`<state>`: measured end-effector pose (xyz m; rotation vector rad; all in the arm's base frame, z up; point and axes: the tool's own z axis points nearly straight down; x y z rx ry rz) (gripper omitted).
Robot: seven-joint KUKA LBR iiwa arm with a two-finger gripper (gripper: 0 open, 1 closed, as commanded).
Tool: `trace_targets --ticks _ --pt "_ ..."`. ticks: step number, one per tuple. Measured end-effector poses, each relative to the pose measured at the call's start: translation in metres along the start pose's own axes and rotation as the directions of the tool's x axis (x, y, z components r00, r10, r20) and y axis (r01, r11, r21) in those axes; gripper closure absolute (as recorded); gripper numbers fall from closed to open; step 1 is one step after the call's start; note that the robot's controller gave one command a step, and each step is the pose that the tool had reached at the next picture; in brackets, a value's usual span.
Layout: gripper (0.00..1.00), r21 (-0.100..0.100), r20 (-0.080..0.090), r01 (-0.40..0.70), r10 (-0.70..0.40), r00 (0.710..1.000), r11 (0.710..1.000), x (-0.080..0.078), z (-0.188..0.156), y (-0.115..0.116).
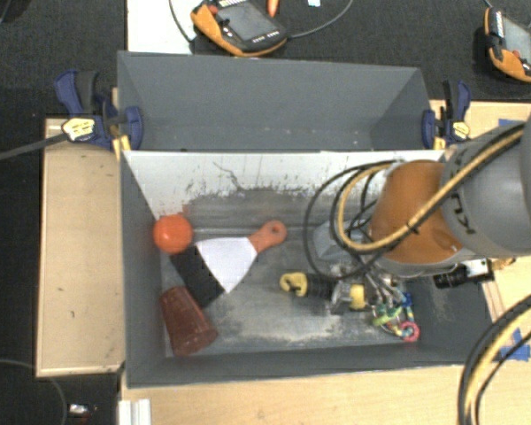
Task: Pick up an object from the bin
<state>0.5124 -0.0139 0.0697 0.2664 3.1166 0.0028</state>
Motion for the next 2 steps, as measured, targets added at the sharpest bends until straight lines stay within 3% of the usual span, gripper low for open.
trace_targets --ticks 2 --pt "1.00 -0.001 0.001 0.003 -0.003 1.000 1.000 0.000 -0.032 0.000"
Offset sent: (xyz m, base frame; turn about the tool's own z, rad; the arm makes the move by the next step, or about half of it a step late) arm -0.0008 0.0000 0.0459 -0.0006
